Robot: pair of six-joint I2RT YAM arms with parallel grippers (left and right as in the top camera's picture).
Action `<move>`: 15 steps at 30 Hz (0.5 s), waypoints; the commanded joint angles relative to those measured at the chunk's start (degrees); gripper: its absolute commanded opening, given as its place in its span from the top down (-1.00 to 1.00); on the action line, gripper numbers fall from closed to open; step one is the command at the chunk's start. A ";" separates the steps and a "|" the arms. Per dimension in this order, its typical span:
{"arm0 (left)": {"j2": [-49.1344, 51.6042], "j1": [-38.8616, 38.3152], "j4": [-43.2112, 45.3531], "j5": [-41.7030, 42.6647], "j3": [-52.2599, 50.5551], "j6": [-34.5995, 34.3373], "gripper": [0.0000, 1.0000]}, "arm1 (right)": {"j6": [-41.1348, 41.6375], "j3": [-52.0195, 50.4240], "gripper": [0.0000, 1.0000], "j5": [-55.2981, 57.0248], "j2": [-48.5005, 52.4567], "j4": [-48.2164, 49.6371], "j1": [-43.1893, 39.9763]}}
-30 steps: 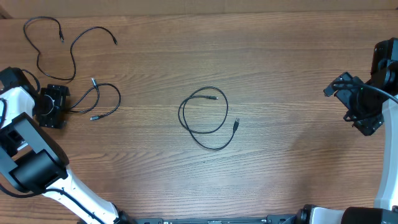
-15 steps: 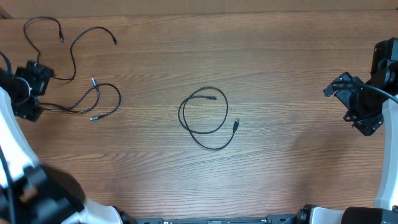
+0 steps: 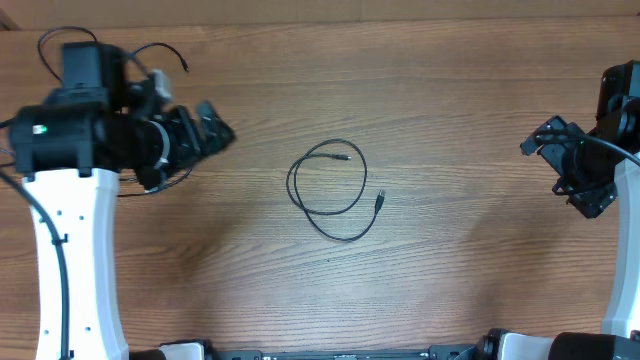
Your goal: Untangle cables
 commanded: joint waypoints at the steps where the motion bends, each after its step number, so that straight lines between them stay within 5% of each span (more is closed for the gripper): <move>1: -0.42 -4.37 -1.70 -2.45 0.55 2.21 -1.00 | 0.20 0.50 -1.00 0.17 -0.09 0.20 -0.11; 15: -1.66 -6.69 -11.50 -2.03 0.55 7.10 -0.99 | 0.20 0.50 -1.00 0.17 -0.09 0.22 -0.11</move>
